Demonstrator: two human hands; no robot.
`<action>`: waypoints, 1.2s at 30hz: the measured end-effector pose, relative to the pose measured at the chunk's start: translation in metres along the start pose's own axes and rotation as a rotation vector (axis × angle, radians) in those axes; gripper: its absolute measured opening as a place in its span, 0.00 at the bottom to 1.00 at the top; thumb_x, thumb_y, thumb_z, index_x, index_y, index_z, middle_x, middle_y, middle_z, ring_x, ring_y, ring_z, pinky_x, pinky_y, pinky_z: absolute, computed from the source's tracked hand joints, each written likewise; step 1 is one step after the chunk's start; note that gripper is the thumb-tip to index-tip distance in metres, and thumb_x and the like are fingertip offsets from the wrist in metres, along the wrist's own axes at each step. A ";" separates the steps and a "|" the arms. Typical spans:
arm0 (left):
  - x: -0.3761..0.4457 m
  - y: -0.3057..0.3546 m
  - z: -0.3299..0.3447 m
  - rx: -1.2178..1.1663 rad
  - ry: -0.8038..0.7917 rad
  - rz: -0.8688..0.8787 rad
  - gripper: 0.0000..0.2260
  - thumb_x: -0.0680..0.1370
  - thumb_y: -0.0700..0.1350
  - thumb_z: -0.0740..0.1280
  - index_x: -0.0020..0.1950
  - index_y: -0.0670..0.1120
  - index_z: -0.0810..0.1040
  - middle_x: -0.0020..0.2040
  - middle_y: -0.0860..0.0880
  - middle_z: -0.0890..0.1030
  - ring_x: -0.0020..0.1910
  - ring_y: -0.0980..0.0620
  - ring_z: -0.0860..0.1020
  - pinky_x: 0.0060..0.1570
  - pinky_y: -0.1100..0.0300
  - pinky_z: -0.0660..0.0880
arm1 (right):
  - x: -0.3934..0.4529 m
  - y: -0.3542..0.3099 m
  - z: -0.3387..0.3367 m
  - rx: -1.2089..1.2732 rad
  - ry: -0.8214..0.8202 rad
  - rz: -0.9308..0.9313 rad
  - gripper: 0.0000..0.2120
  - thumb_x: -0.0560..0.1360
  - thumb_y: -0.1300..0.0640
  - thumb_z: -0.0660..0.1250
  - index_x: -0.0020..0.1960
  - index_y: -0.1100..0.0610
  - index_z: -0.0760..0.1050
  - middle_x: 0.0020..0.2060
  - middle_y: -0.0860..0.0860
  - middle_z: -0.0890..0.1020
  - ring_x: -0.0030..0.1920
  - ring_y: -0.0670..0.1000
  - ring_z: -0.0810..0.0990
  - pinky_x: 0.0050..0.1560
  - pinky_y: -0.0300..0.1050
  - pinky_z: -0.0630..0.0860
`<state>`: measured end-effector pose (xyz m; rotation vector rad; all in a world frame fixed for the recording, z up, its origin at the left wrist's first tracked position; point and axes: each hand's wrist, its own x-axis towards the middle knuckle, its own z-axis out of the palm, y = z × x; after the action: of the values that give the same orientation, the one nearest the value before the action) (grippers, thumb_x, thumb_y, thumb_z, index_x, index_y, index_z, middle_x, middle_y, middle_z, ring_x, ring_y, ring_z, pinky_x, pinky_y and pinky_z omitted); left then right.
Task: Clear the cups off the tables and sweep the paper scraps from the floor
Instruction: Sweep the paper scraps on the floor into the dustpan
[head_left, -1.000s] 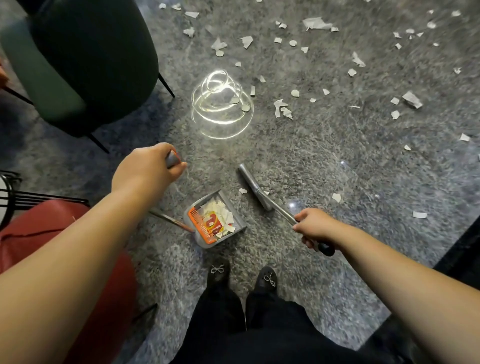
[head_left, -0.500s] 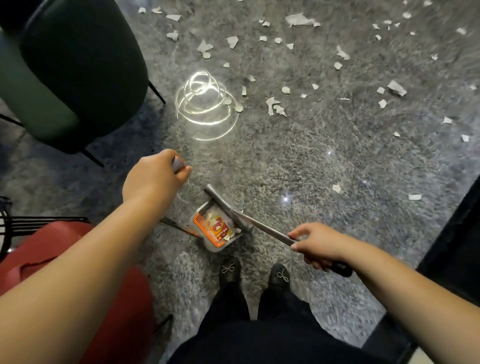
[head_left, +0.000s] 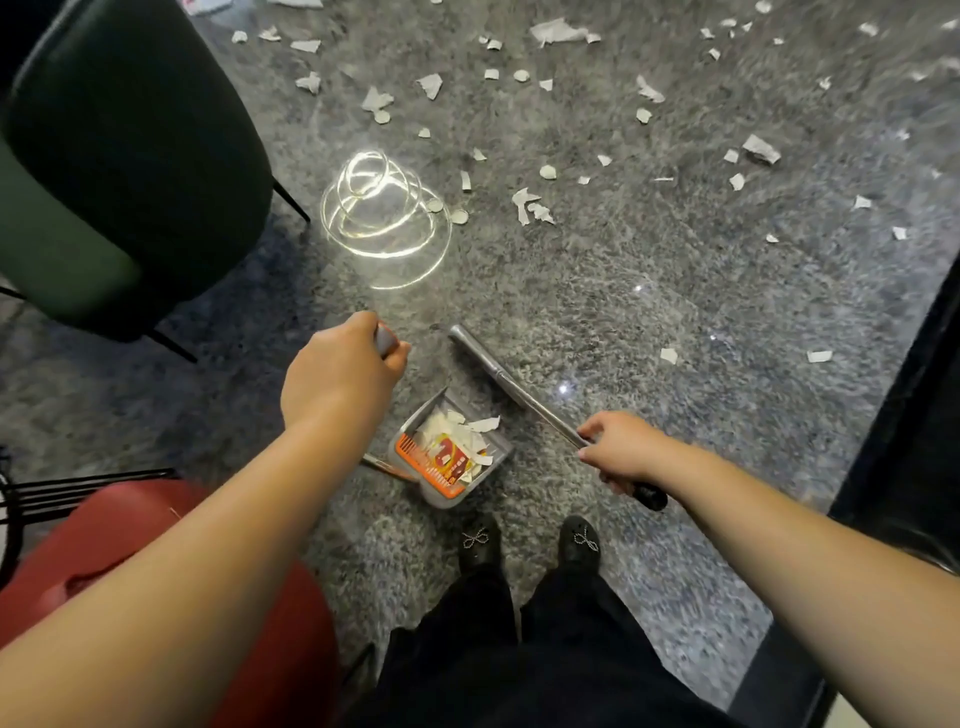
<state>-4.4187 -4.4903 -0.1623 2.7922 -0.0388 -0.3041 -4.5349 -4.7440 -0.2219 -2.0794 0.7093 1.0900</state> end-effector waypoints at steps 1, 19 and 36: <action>-0.001 0.001 0.001 0.005 -0.001 0.000 0.11 0.77 0.55 0.65 0.41 0.49 0.73 0.39 0.48 0.76 0.38 0.44 0.75 0.33 0.55 0.72 | 0.003 -0.003 0.004 -0.022 -0.006 0.007 0.16 0.76 0.62 0.63 0.63 0.64 0.73 0.30 0.55 0.79 0.24 0.52 0.77 0.26 0.39 0.72; 0.000 -0.010 -0.018 -0.046 -0.007 0.058 0.11 0.76 0.57 0.68 0.43 0.51 0.76 0.38 0.51 0.77 0.36 0.50 0.74 0.32 0.57 0.70 | -0.050 0.027 -0.004 0.320 -0.083 0.054 0.18 0.79 0.61 0.64 0.68 0.54 0.70 0.23 0.51 0.76 0.19 0.47 0.71 0.20 0.35 0.66; 0.061 0.149 -0.003 -0.015 -0.109 0.459 0.09 0.75 0.57 0.69 0.51 0.55 0.77 0.39 0.52 0.77 0.41 0.46 0.75 0.40 0.56 0.70 | -0.051 0.120 -0.091 0.727 0.215 0.149 0.18 0.79 0.62 0.63 0.68 0.56 0.70 0.26 0.55 0.74 0.16 0.47 0.68 0.19 0.34 0.64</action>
<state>-4.3572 -4.6338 -0.1233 2.6478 -0.6858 -0.3352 -4.6026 -4.8813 -0.1773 -1.5321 1.1752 0.5512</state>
